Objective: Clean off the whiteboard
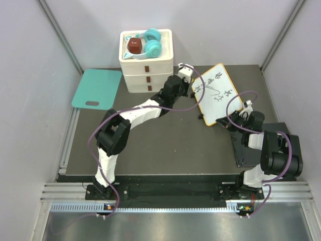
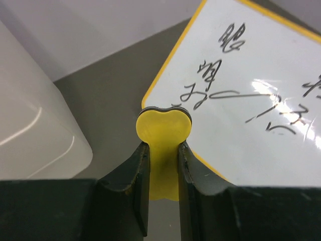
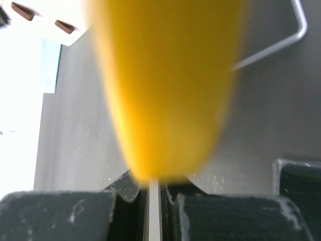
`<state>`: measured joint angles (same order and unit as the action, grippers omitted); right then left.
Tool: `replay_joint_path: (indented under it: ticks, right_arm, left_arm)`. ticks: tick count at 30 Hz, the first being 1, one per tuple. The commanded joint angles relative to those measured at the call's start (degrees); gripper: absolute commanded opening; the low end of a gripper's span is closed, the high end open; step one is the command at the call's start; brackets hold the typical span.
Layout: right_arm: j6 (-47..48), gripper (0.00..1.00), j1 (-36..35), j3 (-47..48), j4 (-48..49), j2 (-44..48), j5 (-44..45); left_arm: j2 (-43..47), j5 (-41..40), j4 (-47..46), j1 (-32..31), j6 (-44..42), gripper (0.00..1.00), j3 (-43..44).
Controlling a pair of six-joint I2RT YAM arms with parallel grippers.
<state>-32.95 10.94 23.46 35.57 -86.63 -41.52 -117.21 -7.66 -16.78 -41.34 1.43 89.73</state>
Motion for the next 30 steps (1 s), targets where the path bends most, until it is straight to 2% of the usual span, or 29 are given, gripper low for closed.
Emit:
replay_joint_path:
  ticks: [1, 8, 22, 27, 30]
  right_arm:
    - [3.3, 0.0, -3.6, 0.4, -8.1, -1.7, -5.6]
    - [5.7, 0.0, -5.1, 3.1, -14.1, -1.8, -7.2]
    - [10.4, 0.0, -10.1, 5.1, -27.7, 0.5, -7.5]
    - [14.1, 0.0, -12.5, 7.1, -37.5, 2.3, -6.9]
    - [15.4, 0.0, -12.5, 7.1, -39.2, 3.3, -7.0]
  left_arm:
    - [1.5, -0.1, -5.0, -0.5, -0.2, 0.0, -0.3]
    - [-1.5, 2.3, -3.9, -0.5, 1.1, 0.0, 1.1]
    - [-2.7, 1.7, -1.8, -0.5, -0.6, 0.0, 2.3]
    - [-3.0, 0.1, -0.5, -0.4, -0.9, 0.0, 2.6]
    - [-3.3, -0.9, 0.0, -0.2, -0.9, 0.0, 2.3]
